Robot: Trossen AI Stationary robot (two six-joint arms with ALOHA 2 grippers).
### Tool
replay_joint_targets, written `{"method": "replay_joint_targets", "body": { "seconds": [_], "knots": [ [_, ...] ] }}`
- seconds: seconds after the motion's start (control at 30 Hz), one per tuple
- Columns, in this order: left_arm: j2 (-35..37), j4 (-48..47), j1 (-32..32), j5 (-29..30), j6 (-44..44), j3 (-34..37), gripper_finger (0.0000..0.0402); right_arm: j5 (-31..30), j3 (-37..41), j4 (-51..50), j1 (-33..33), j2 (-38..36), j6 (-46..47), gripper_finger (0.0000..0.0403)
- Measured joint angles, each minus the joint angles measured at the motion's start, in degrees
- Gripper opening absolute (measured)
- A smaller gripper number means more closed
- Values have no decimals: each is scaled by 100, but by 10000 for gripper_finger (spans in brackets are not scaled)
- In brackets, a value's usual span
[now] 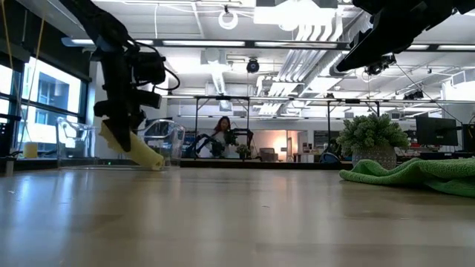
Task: Roll microfiber towels into tight, uniform cylinder then place into a basket
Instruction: Put the yellow microfiber cloth into the transparent bin, then fold the green microfiber cloth
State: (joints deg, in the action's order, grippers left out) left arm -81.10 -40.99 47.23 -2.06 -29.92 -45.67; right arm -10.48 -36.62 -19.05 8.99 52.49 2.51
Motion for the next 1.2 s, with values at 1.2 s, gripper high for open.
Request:
{"method": "replay_joint_targets", "body": {
  "seconds": [1.2],
  "knots": [
    [142, 853, -3547, -289, 3062, -1892, 252, 0, 0, 0, 0, 0, 1, 161]
  ]
}}
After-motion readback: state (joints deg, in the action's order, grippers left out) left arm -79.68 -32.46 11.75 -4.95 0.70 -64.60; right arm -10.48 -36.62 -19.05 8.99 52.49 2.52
